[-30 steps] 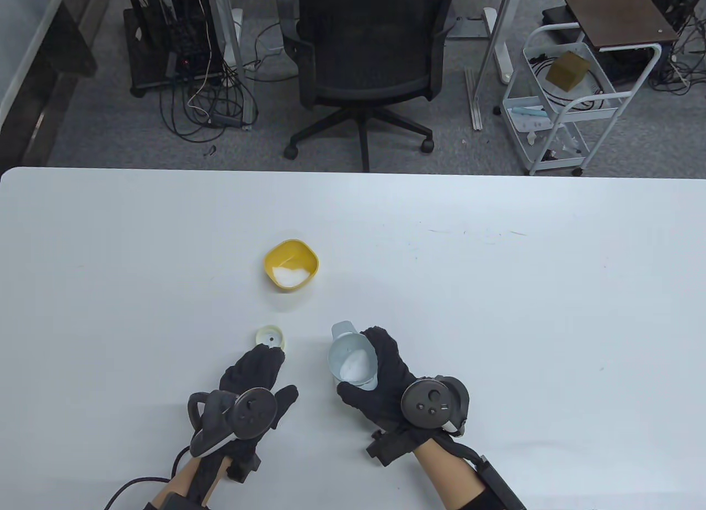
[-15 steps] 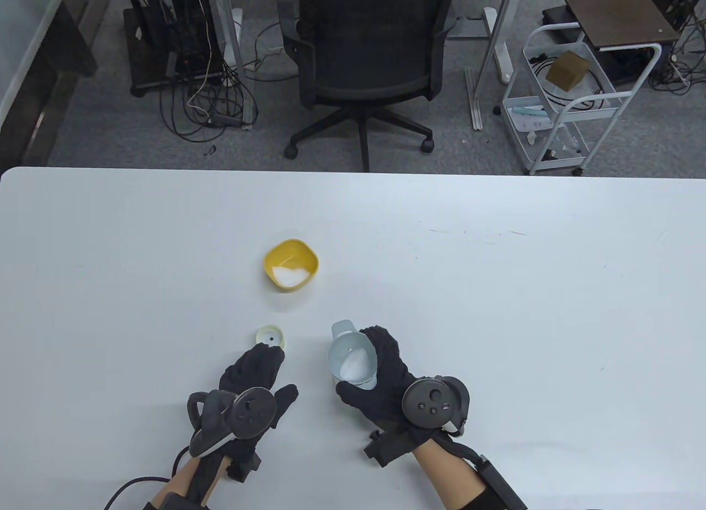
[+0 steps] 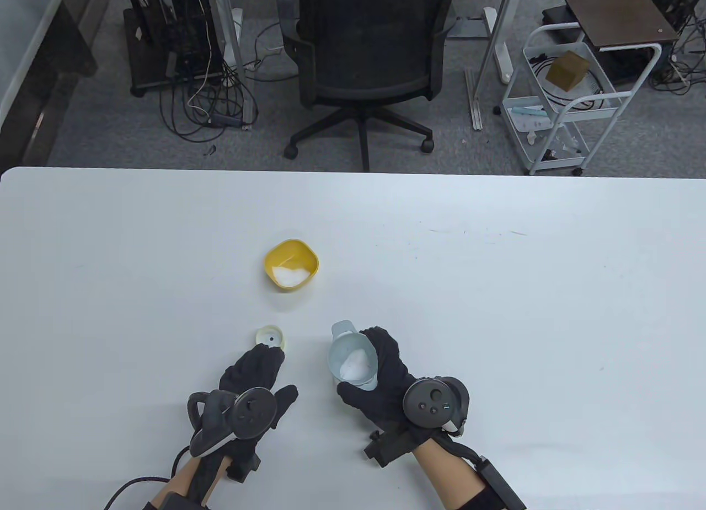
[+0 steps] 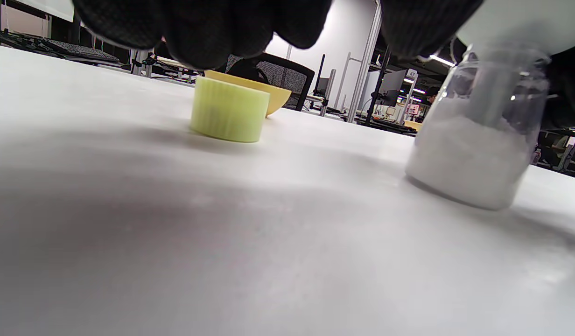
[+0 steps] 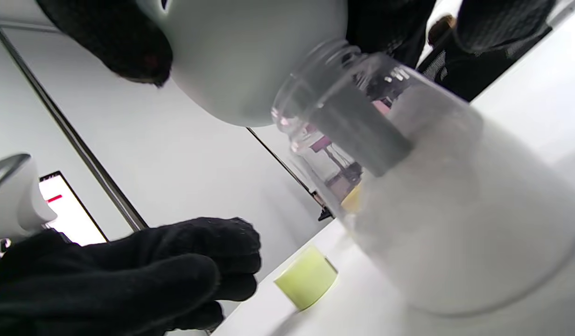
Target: Unscrew the press dispenser and pour salt into it
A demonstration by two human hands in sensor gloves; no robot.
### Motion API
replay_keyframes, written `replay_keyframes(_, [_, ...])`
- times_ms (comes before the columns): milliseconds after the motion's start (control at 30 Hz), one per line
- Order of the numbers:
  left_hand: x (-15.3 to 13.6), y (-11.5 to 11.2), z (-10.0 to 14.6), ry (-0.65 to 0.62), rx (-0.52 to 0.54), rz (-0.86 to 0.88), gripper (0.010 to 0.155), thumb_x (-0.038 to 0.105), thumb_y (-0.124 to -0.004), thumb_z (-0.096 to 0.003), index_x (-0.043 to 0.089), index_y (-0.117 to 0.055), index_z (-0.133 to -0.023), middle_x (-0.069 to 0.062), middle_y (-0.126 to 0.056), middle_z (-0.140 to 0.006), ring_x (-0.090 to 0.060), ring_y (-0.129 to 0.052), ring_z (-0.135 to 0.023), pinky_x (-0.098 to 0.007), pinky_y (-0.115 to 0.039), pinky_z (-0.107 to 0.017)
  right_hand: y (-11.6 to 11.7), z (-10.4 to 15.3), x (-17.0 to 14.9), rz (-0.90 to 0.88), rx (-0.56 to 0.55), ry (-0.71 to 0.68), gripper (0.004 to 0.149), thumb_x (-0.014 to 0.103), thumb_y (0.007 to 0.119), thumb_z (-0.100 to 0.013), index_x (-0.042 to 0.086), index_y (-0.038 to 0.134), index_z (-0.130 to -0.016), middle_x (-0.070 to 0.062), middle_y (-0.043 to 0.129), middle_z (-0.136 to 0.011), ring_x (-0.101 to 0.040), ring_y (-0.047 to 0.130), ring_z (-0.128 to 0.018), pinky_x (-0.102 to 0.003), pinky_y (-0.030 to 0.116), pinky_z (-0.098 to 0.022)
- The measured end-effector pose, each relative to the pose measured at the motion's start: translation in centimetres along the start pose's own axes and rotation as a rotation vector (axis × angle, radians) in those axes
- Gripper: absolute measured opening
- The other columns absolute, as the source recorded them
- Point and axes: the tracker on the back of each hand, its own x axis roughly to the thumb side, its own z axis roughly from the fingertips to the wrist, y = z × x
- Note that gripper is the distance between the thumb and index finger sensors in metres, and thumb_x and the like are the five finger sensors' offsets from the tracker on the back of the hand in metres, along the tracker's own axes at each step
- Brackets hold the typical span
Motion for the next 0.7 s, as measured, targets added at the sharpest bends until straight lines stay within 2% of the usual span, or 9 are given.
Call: replay_keyframes(700, [0.12,-0.01,-0.01,-0.003,-0.002,-0.009,0.085,0.056,-0.073,-0.0553,0.002,-0.053,-0.118,-0.035,-0.060,-0.117,-0.055,-0.073,-0.100,-0.069,-0.066,-0.066,-0.09,-0.05,0.43,0.036,-0.024,-0.013,0.111,0.056,0.078,-0.054,-0.025,0.022,-0.106,-0.043,0.050,-0.106,-0.056,0.069,-0.092,-0.079,0.053,-0.058])
